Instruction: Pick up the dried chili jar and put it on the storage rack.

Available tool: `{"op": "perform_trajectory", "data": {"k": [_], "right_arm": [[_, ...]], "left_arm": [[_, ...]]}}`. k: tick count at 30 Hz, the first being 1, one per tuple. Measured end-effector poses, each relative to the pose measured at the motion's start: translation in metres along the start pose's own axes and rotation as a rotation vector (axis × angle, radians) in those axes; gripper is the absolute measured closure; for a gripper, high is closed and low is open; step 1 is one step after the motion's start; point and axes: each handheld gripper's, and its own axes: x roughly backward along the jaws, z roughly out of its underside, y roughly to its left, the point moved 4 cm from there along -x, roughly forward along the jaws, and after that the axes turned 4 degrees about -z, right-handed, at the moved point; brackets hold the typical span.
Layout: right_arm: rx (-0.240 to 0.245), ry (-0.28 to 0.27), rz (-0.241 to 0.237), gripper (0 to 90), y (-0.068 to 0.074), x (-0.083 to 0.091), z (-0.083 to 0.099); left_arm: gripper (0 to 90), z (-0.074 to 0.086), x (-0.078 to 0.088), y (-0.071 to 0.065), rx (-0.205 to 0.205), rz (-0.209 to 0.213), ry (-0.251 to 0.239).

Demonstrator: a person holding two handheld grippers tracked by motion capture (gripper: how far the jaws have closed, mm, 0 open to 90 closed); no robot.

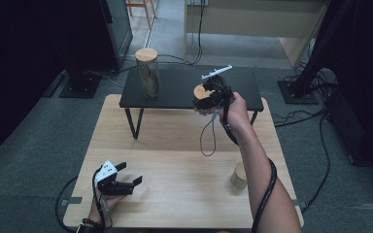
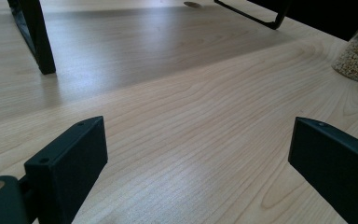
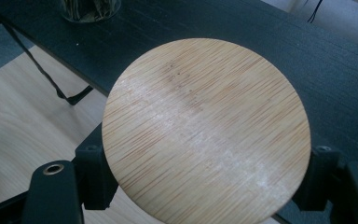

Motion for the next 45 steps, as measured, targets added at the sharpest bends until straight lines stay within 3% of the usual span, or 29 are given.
{"op": "perform_trajectory", "data": {"k": [15, 29, 39, 42, 45], "right_arm": [[-0.005, 0.044, 0.016, 25.7, -0.014, -0.023, -0.033], [-0.044, 0.049, -0.004, 25.7, -0.034, -0.047, -0.056], [-0.049, 0.028, 0.01, 25.2, -0.035, -0.057, -0.06], [-0.069, 0.02, 0.042, 14.5, -0.032, -0.056, -0.058], [-0.102, 0.013, 0.04, 1.9, -0.035, -0.054, -0.053]], "left_arm": [[4.5, 0.0, 0.0, 0.0, -0.004, 0.002, 0.001], [4.5, 0.0, 0.0, -0.001, -0.003, -0.002, 0.0], [4.5, 0.0, 0.0, -0.002, 0.0, -0.013, -0.002], [4.5, 0.0, 0.0, -0.002, -0.002, -0.015, -0.001], [4.5, 0.0, 0.0, -0.003, 0.0, -0.019, -0.001]]}}
